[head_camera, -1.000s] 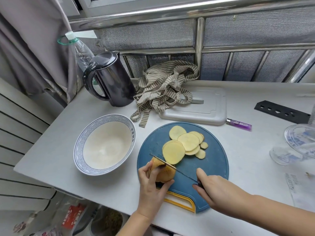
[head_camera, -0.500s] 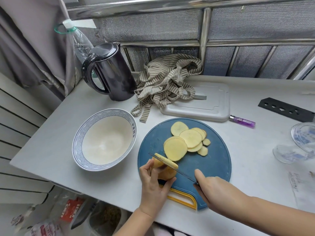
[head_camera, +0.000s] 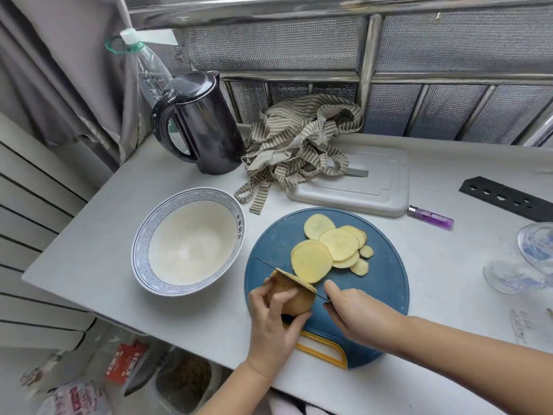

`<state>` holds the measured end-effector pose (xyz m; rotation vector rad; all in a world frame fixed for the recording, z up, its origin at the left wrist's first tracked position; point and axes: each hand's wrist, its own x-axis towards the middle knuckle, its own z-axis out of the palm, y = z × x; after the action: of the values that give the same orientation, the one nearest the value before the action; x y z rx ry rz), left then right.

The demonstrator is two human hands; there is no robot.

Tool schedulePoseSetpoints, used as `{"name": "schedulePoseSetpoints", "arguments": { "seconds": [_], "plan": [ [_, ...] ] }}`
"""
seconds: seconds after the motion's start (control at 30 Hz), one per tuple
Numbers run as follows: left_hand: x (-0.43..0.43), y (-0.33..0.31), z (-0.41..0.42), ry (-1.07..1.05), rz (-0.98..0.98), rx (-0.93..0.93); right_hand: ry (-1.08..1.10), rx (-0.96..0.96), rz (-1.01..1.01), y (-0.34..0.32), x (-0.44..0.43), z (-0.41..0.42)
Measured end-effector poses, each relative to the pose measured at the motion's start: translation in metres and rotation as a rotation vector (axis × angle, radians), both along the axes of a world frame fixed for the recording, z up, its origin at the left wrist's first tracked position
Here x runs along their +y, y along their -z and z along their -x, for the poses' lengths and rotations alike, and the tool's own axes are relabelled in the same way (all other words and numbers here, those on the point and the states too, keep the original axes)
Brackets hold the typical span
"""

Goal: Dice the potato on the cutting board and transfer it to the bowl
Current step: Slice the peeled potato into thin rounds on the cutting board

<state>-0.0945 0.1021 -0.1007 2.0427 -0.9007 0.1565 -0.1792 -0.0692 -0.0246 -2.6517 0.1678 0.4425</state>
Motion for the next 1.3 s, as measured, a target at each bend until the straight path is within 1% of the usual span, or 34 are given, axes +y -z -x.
{"name": "schedulePoseSetpoints", "arguments": {
  "seconds": [0.2, 0.37, 0.47, 0.6, 0.83, 1.0, 1.3],
  "plan": [
    [0.002, -0.003, -0.002, 0.026, -0.014, 0.012, 0.022, -0.033, -0.02, 0.004, 0.005, 0.004],
    [0.003, -0.006, -0.005, 0.039, -0.012, 0.012, 0.046, 0.057, -0.055, 0.004, -0.013, 0.036],
    [0.002, -0.005, -0.007, 0.042, -0.031, -0.015, 0.038, 0.072, -0.049, 0.008, -0.018, 0.047],
    [0.003, -0.005, -0.007, 0.04, -0.029, -0.021, 0.027, 0.071, -0.045, 0.007, -0.018, 0.043],
    [0.003, 0.0, -0.008, 0.029, -0.024, -0.011, 0.007, 0.139, -0.01, -0.002, -0.018, 0.037],
    [0.001, 0.002, -0.013, 0.022, -0.011, -0.021, 0.035, 0.167, 0.015, -0.007, -0.017, 0.032],
    [0.001, -0.001, -0.019, 0.02, -0.024, 0.013, 0.021, 0.214, 0.029, -0.021, -0.019, 0.018]
  ]
}}
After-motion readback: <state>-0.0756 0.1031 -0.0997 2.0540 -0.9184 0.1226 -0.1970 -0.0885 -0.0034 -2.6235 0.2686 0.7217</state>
